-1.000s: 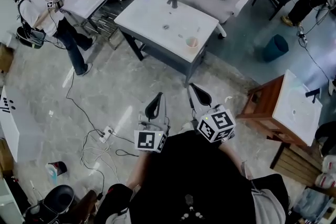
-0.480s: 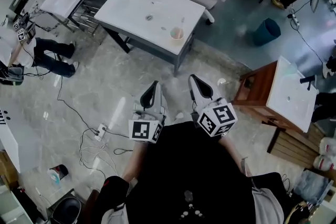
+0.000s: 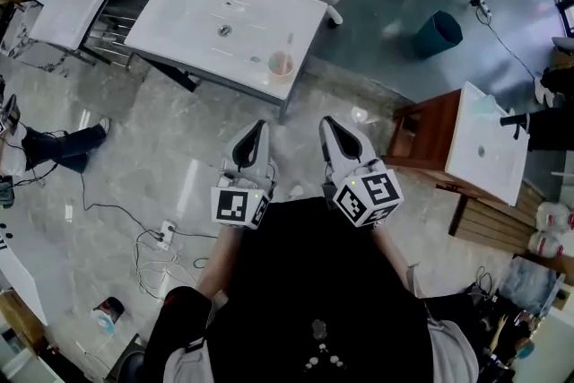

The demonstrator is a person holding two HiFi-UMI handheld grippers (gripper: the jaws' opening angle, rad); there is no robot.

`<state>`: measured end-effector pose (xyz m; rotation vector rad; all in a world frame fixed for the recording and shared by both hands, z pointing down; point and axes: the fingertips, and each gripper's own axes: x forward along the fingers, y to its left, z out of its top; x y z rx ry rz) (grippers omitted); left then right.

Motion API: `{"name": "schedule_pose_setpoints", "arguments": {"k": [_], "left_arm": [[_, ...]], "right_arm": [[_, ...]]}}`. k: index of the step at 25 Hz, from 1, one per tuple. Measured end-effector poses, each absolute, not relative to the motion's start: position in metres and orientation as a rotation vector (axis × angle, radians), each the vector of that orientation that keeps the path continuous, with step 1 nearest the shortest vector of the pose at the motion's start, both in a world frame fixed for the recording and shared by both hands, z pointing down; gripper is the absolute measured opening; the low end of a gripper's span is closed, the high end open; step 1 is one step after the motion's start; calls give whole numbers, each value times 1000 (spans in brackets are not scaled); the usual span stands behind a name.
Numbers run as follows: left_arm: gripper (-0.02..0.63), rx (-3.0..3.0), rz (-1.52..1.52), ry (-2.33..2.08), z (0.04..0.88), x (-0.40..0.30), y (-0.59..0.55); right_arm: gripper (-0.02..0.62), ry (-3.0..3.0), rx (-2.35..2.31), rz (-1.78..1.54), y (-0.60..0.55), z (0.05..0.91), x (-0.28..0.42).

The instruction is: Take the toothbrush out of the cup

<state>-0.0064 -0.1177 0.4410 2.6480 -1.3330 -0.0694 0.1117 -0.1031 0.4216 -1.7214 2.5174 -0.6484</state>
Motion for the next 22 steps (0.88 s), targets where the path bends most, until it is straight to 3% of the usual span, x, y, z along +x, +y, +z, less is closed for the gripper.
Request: {"name": "schedule_pose_setpoints", "arguments": {"k": [22], "left_arm": [[2, 2701, 149, -868, 551, -11, -254]], "right_arm": [[2, 2297, -2034, -745, -221, 457, 86]]}}
